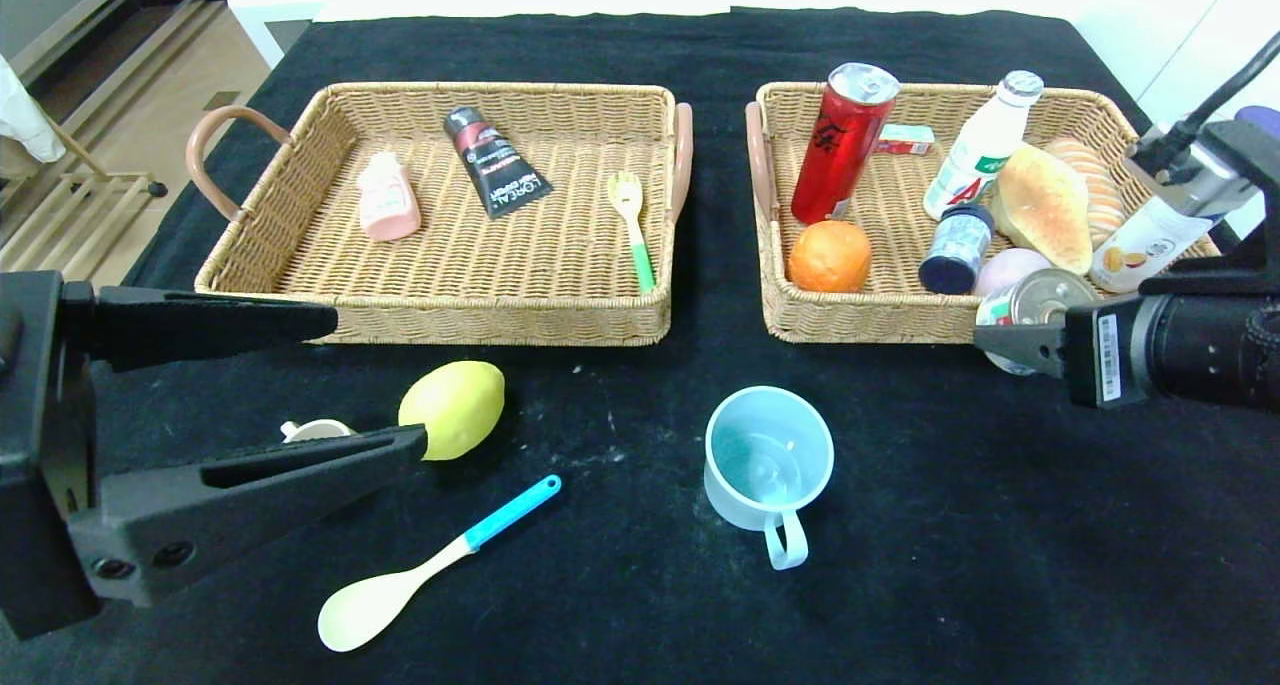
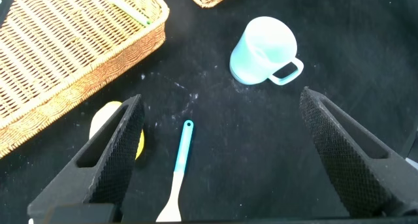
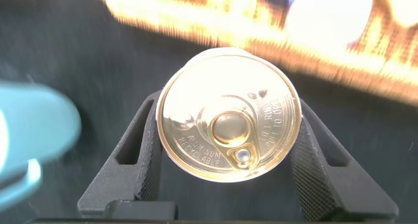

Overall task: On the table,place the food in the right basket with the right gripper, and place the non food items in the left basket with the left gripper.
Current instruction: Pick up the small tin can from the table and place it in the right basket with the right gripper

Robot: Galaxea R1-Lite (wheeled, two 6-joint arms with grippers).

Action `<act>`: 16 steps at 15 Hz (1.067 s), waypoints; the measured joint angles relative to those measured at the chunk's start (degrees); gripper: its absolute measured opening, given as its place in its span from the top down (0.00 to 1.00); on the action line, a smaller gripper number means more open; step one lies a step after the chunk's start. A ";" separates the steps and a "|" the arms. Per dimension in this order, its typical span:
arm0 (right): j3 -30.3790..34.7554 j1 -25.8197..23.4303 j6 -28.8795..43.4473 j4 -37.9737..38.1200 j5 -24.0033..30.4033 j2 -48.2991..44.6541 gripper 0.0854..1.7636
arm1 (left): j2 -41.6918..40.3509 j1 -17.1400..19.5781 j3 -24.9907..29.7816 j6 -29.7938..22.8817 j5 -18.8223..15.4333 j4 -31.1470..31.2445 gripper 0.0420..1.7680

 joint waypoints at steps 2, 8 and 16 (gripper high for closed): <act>-3.52 -0.06 -0.59 0.00 0.02 1.35 0.36 | 0.00 0.00 0.00 0.00 0.00 0.00 0.03; -13.29 -1.38 -1.44 -0.23 0.02 6.56 0.36 | 0.00 -0.11 0.00 0.00 0.00 0.02 0.03; -22.55 -3.67 -1.43 -2.46 0.02 14.91 0.36 | 0.00 -0.09 0.05 0.00 0.00 0.02 0.03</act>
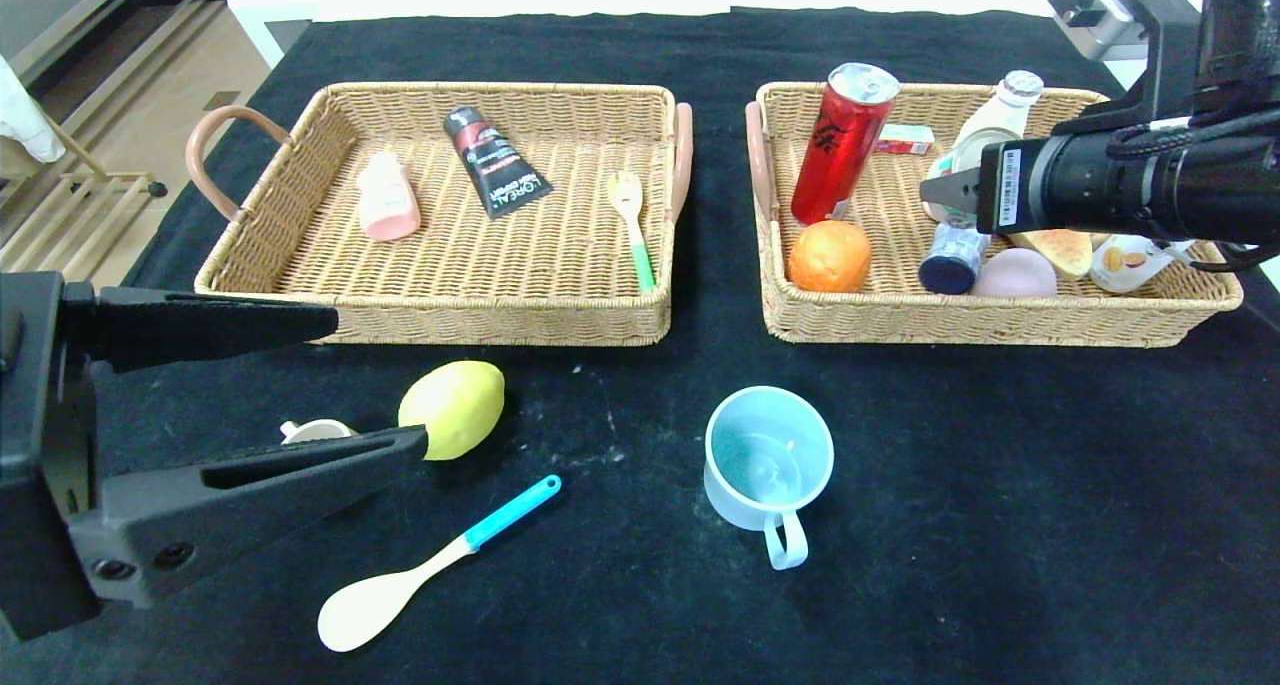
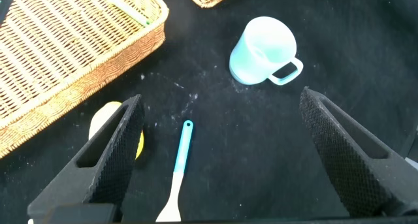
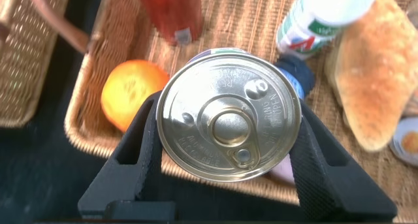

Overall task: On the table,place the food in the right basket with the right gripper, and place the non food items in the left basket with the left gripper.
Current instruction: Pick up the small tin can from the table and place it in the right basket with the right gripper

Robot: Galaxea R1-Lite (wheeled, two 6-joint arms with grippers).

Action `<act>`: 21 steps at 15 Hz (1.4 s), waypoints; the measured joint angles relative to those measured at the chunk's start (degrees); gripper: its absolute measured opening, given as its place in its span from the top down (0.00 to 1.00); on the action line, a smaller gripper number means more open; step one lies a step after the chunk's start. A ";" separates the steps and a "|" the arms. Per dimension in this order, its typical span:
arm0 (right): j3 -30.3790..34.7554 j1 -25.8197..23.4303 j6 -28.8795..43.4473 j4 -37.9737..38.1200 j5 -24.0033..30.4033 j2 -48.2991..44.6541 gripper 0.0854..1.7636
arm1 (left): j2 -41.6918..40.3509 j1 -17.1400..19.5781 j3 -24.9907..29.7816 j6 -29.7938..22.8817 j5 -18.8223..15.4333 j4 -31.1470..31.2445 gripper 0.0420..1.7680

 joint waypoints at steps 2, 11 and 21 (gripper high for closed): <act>-1.18 -0.46 0.00 -1.84 0.02 2.16 0.36 | 0.00 0.00 0.02 0.02 -0.02 0.00 0.03; -7.46 -2.67 0.00 -4.88 0.02 9.29 0.36 | -1.30 0.00 0.05 0.02 -0.02 -0.07 0.03; -9.48 -3.30 -0.09 -8.17 0.00 12.87 0.36 | -7.78 0.00 0.05 0.00 0.00 -0.07 0.03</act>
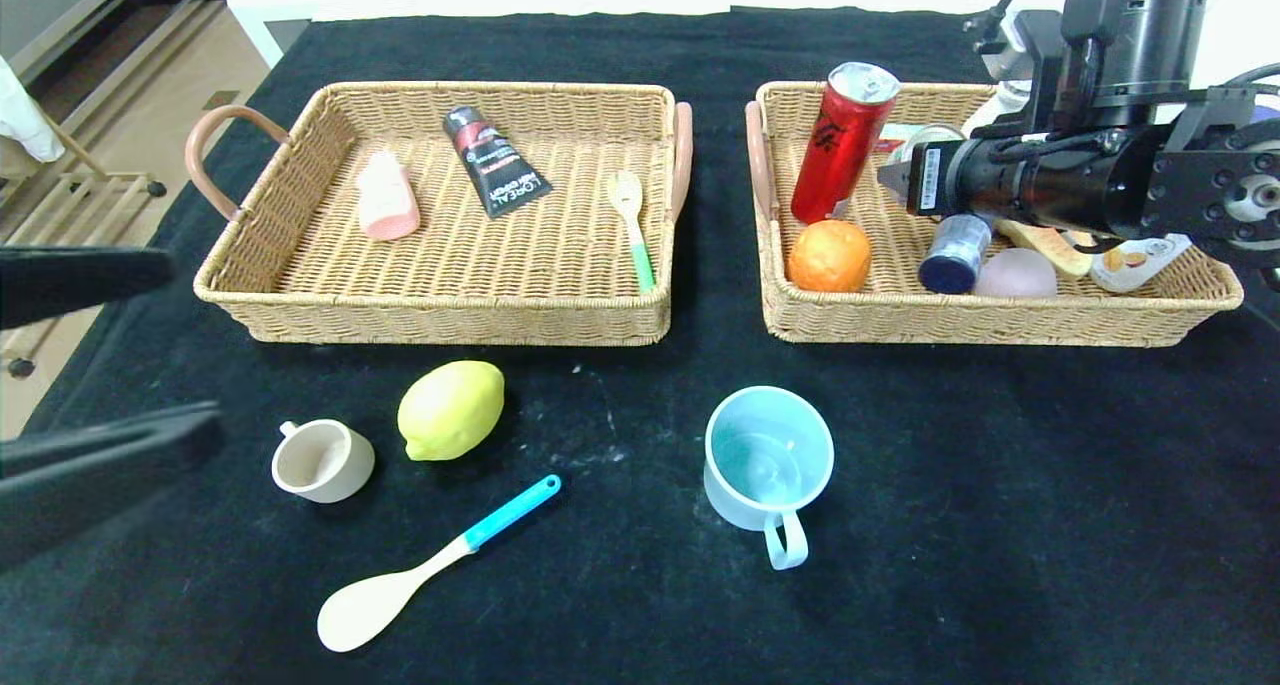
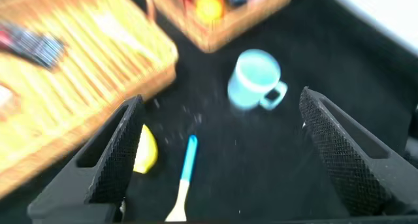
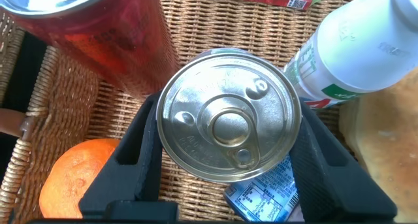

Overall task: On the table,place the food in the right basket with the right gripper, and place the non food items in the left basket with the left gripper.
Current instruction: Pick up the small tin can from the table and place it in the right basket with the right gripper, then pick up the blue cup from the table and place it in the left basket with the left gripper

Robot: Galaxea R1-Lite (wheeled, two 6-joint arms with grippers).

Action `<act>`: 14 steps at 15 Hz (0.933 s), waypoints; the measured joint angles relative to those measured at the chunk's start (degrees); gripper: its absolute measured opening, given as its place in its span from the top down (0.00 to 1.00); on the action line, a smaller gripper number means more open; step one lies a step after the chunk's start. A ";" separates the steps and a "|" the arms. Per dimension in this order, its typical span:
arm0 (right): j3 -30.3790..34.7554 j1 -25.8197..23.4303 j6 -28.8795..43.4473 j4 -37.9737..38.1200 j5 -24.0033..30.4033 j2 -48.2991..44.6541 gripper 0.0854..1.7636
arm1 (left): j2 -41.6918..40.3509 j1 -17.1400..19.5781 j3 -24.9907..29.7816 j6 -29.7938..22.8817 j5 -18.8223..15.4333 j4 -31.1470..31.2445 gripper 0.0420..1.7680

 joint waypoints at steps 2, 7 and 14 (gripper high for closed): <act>-0.02 0.00 0.00 0.02 0.00 0.01 0.36 | 4.06 0.00 0.00 0.00 -0.02 -0.02 0.03; 0.04 0.11 -0.20 0.07 0.00 0.09 0.22 | 7.14 -0.02 0.00 0.02 -0.02 -0.04 0.03; 0.01 0.17 -0.20 0.09 0.02 0.06 0.11 | 7.50 -0.02 0.00 0.00 -0.02 -0.02 0.03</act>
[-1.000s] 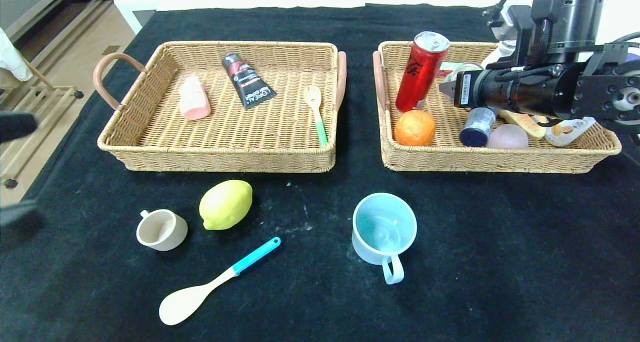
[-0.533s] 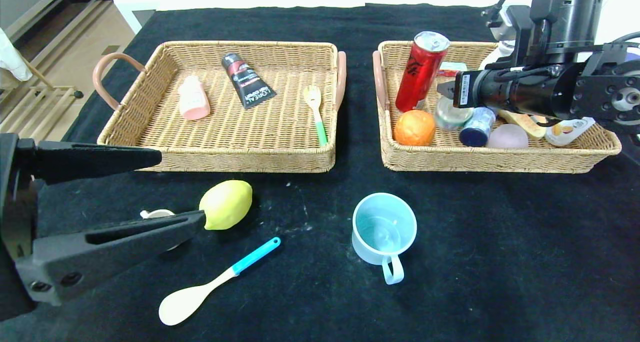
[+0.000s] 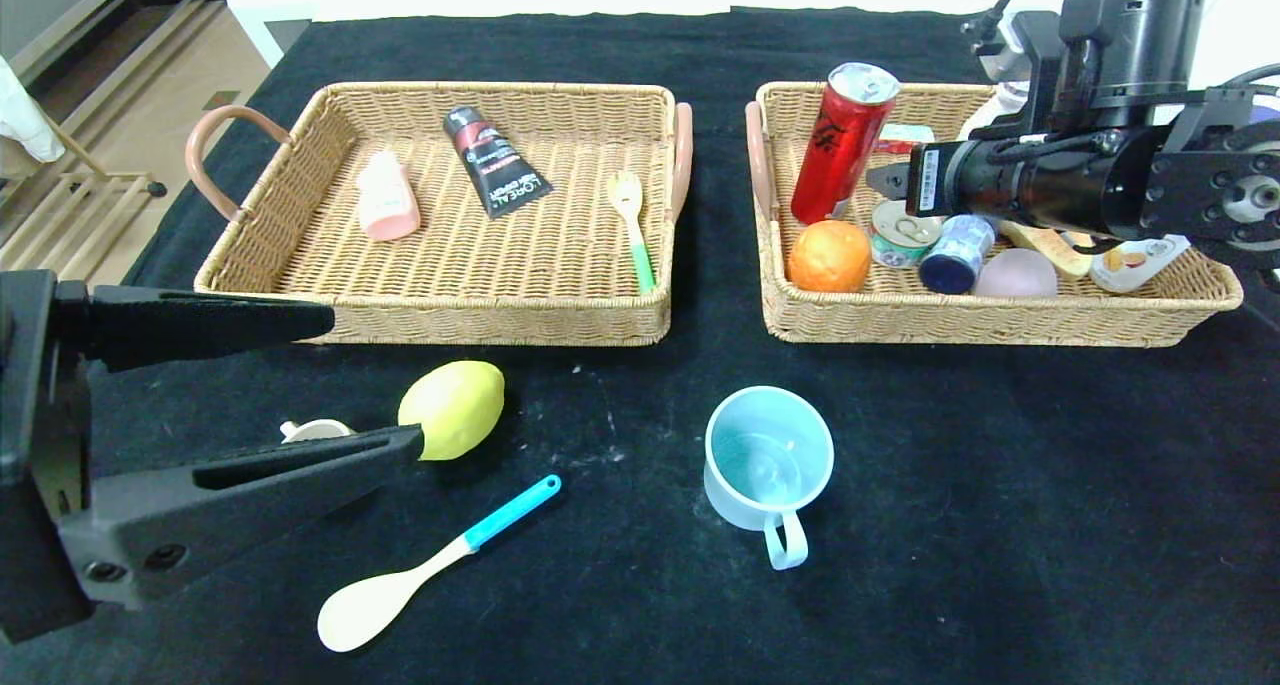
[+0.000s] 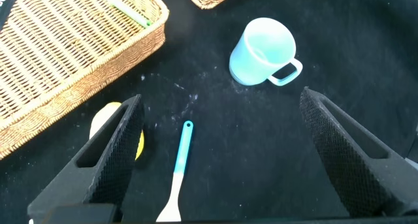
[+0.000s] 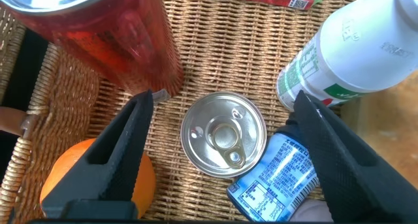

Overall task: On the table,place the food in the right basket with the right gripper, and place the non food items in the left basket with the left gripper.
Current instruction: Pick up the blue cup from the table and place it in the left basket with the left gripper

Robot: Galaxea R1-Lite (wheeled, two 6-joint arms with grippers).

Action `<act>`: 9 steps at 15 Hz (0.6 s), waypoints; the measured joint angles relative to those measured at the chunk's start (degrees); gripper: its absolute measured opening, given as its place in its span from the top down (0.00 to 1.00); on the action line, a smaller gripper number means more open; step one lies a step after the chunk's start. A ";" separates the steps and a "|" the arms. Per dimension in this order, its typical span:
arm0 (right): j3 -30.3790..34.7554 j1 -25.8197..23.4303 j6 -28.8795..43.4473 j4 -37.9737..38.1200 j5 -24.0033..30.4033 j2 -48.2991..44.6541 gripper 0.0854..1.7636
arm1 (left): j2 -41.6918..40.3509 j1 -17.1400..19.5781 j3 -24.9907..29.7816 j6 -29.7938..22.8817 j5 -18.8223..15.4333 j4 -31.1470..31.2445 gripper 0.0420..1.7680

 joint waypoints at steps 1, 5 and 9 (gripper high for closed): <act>0.00 0.07 -0.04 0.02 0.04 -0.05 0.10 | -0.02 0.00 0.00 0.00 0.02 0.00 0.03; 0.46 0.33 -0.15 0.32 0.15 -0.80 0.07 | -0.24 0.00 0.00 0.00 0.02 0.00 0.03; 2.67 0.66 -1.29 0.60 0.83 -3.86 0.06 | -0.41 0.00 -0.07 0.00 0.02 0.02 0.03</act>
